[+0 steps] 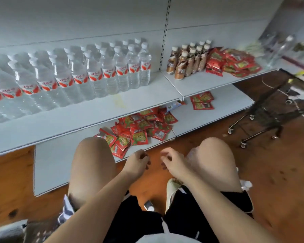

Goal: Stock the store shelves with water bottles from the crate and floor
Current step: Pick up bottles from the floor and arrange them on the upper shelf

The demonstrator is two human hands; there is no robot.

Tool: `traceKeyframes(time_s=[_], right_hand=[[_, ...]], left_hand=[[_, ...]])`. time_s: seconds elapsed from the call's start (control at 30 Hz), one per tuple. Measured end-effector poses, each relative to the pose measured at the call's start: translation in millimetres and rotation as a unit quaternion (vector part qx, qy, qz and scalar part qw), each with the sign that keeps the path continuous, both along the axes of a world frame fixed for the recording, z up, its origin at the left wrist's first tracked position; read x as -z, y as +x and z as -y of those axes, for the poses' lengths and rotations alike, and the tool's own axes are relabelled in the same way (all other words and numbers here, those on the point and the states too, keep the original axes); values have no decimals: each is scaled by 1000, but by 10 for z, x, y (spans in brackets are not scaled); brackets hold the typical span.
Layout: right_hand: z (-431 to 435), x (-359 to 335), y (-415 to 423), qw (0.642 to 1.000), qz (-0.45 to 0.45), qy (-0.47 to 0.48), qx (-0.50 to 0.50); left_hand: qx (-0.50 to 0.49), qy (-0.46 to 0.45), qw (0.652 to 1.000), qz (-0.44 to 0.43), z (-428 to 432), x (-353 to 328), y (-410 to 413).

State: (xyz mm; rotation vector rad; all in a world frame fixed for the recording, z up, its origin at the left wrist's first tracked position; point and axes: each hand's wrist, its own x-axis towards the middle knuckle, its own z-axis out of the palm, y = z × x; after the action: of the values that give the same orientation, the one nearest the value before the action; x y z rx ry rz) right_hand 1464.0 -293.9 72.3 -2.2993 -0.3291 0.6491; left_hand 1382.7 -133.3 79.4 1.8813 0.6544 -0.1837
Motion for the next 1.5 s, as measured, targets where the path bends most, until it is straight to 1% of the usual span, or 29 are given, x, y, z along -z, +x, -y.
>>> traceKeyframes(time_s=[0.07, 0.17, 0.27, 0.4, 0.53, 0.6, 0.8, 0.9, 1.1, 1.2, 1.3, 1.4, 1.5], right_hand=[[236, -83, -9, 998, 8, 25, 50], [558, -128, -51, 989, -5, 38, 142], [754, -147, -118, 986, 28, 38, 160], [1015, -144, -315, 978, 27, 7, 205], [1320, -133, -522, 961, 23, 15, 275], [1457, -102, -601, 955, 26, 7, 296], [1682, -150, -687, 939, -14, -6, 345], [1745, -88, -712, 930, -24, 1, 367], [1893, 142, -733, 908, -89, 31, 407], [2079, 265, -547, 898, -106, 43, 424], [2371, 342, -159, 900, -61, 43, 429], [2719, 436, 263, 897, -37, 39, 438], [3072, 645, 685, 897, -63, 14, 437]], left_hand=[[24, -3, 1000, 9, 169, -36, 109], [65, -10, 998, 12, 352, -59, 248], [92, -31, 995, 23, 559, -100, 424], [155, -53, 986, 39, 928, -56, 549], [214, -59, 974, 37, 1214, 25, 580], [253, -49, 966, 36, 1302, 74, 635], [303, -81, 949, 21, 1581, 168, 848], [322, -92, 942, 3, 1728, 194, 896], [361, -109, 926, -24, 2097, 281, 929], [361, -123, 924, -30, 2342, 316, 1026], [356, -132, 924, -40, 2618, 326, 1287], [387, -103, 916, -32, 2904, 408, 1687], [429, -36, 902, -41, 3184, 678, 2113]])
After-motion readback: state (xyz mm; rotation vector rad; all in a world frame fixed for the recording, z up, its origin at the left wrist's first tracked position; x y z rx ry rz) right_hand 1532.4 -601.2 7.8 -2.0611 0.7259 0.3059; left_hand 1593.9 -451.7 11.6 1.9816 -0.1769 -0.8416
